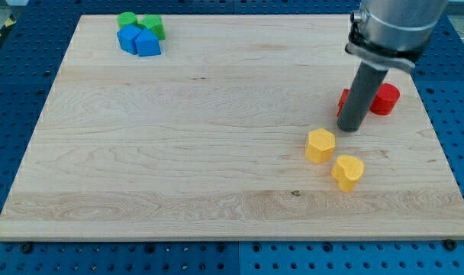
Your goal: Move the yellow hexagon to the left of the yellow heart
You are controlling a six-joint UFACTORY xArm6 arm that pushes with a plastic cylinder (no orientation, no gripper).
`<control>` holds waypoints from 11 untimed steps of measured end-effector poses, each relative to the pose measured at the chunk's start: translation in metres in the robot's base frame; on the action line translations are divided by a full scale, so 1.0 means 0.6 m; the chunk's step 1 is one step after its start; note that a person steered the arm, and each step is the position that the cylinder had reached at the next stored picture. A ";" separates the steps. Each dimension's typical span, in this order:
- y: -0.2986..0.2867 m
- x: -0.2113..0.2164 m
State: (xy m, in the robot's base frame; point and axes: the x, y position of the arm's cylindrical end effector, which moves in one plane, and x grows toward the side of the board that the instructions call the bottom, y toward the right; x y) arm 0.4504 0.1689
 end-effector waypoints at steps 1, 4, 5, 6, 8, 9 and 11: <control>-0.003 -0.024; -0.041 0.099; -0.044 0.074; -0.042 0.004; -0.072 0.022; -0.090 0.068; -0.097 0.116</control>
